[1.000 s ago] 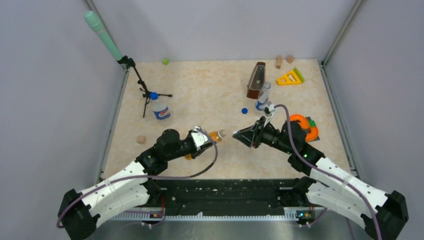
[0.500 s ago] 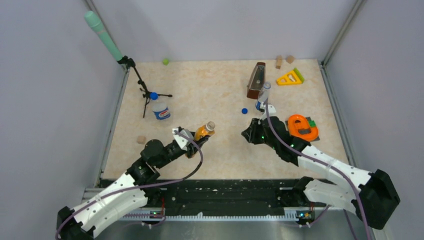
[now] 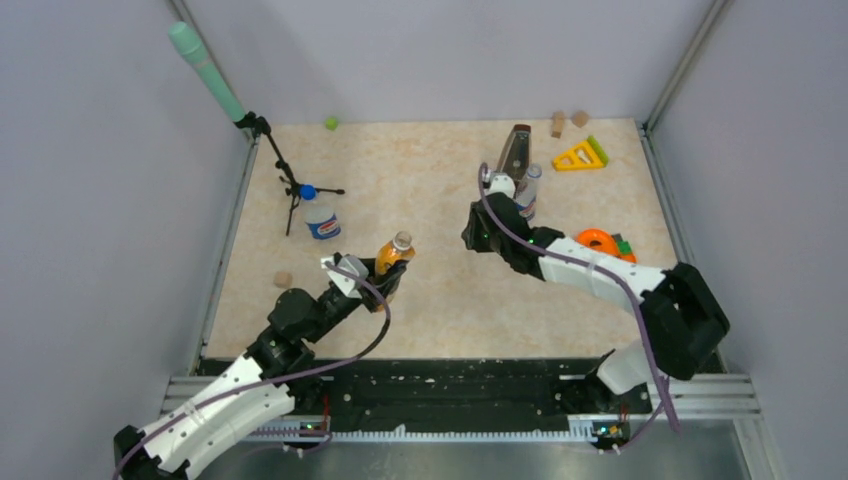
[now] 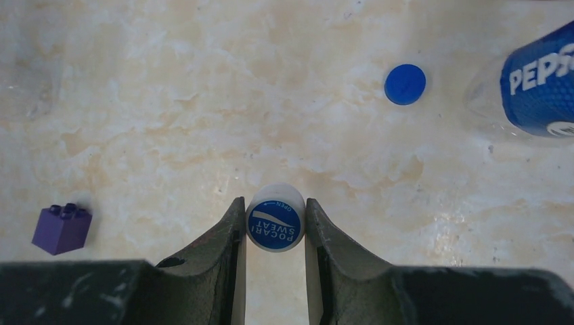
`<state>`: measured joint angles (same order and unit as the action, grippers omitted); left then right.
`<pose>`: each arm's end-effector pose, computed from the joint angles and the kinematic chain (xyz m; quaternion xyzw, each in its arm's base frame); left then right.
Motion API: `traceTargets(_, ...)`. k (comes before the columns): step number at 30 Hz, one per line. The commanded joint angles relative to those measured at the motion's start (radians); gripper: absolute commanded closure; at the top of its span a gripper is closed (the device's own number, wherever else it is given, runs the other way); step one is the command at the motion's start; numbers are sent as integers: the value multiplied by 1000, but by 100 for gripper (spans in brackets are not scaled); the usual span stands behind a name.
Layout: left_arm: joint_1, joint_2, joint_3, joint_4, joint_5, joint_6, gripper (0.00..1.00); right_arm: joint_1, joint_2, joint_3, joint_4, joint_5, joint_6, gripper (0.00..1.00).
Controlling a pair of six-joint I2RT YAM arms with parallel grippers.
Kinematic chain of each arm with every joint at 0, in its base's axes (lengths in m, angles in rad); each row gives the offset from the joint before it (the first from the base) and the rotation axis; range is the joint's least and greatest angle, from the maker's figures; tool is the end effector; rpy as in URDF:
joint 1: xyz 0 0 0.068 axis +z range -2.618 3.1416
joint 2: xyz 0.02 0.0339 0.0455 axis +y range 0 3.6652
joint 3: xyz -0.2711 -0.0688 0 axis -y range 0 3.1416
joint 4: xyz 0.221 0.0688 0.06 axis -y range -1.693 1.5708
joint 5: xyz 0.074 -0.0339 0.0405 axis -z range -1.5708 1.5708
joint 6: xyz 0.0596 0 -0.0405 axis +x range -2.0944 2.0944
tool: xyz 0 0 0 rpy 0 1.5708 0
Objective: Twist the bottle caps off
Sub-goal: Place the bottle cap at the center of the board.
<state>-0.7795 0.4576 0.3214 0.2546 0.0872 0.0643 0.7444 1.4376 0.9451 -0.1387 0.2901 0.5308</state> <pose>0.0933 -0.0995 0.2785 0.3014 0.5919 -0.2886 0.6896 0.2417 0.1995 0.2532 -0.0290 0.8842 0.1631 0.4367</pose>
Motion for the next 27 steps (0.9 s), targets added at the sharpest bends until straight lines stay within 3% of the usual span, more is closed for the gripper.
traceTargets(1,4,-45,-22,35,-70,-24,100,13,136,106,-2,-24,-27,94)
traceTargets(12,5,-75,-11,-45,-145,-29,100,8,423,379,-143,91,-97,92)
traceTargets(16,5,-87,-17,-60,-172,-25,100,-13,509,459,-169,62,-114,92)
traceTargets(27,5,-83,-24,-39,-151,-19,100,-72,619,499,-109,-12,-112,87)
